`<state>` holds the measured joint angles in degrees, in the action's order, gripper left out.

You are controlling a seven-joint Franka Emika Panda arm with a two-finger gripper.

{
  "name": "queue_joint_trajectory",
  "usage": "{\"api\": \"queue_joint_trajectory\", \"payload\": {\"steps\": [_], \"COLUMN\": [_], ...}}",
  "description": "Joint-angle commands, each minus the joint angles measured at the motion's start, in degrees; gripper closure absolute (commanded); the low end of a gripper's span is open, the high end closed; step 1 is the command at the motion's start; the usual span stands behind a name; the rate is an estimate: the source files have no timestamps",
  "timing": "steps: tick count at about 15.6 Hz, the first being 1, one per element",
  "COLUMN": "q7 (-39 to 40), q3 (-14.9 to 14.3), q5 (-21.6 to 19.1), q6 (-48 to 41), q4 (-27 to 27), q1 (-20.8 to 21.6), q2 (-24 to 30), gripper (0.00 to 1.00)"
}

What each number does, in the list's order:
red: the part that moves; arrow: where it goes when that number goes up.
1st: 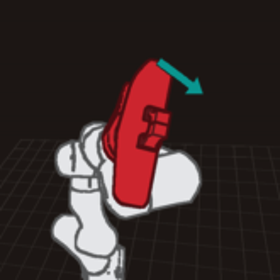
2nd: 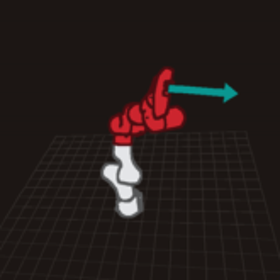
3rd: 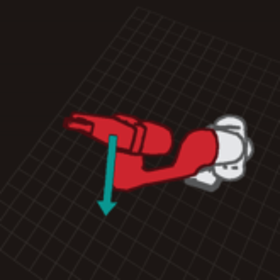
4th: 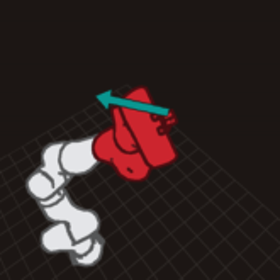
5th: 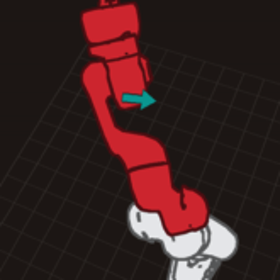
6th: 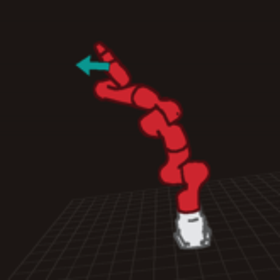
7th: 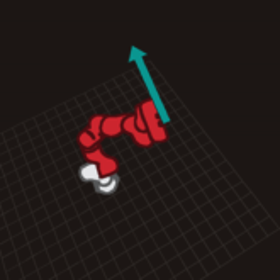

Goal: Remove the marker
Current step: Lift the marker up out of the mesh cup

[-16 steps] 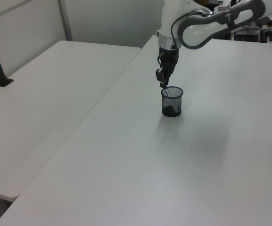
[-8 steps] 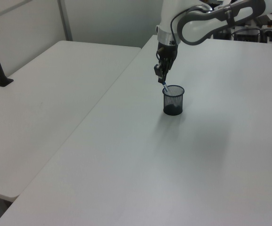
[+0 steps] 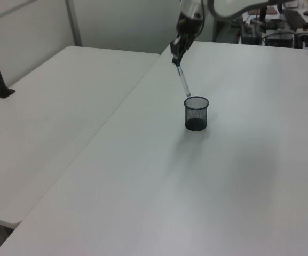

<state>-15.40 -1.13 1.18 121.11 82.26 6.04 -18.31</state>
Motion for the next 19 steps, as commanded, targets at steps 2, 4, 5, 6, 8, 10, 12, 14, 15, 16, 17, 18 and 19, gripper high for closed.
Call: {"api": "queue_joint_trajectory", "payload": {"steps": [2, 4, 5, 6, 8, 10, 12, 14, 15, 16, 17, 18, 19], "q7": [-0.43, 1.50, 3.60, 6.14, 11.33, 16.34, 20.04, 22.85, 23.91, 24.53, 24.71, 24.71, 24.71], "q3": [-0.11, 0.07, 0.07, 0.16, 0.34, 0.34, 0.34, 0.25, 0.25, 0.25, 0.25, 0.34, 0.25], "q5": [-2.85, -4.86, -5.92, -6.53, -6.63, -6.63, -6.45, -6.02, -5.75, -5.32, -4.70, -4.00, -3.47], "q6": [-8.67, -14.29, -17.46, -21.23, -28.00, -34.77, -38.74, -40.07, -40.51, -40.52, -40.43, -40.25, -39.90], "q4": [1.59, 1.59, 1.59, 1.59, 1.85, 2.81, 4.91, 7.03, 7.47, 7.56, 7.56, 7.48, 7.48], "q1": [0.11, 0.29, 0.38, 0.47, 0.47, 0.90, 1.69, 1.96, 1.96, 2.05, 2.05, 2.05, 2.31], "q2": [5.82, 6.35, 6.36, 6.36, 6.27, 5.66, 5.30, 3.99, 2.59, 1.19, -0.13, -1.54, -2.51], "gripper": [0.84, 0.84, 0.84, 0.84, 0.84, 0.84, 0.83, 0.83, 0.82, 0.82, 0.82, 0.82, 0.82]}}
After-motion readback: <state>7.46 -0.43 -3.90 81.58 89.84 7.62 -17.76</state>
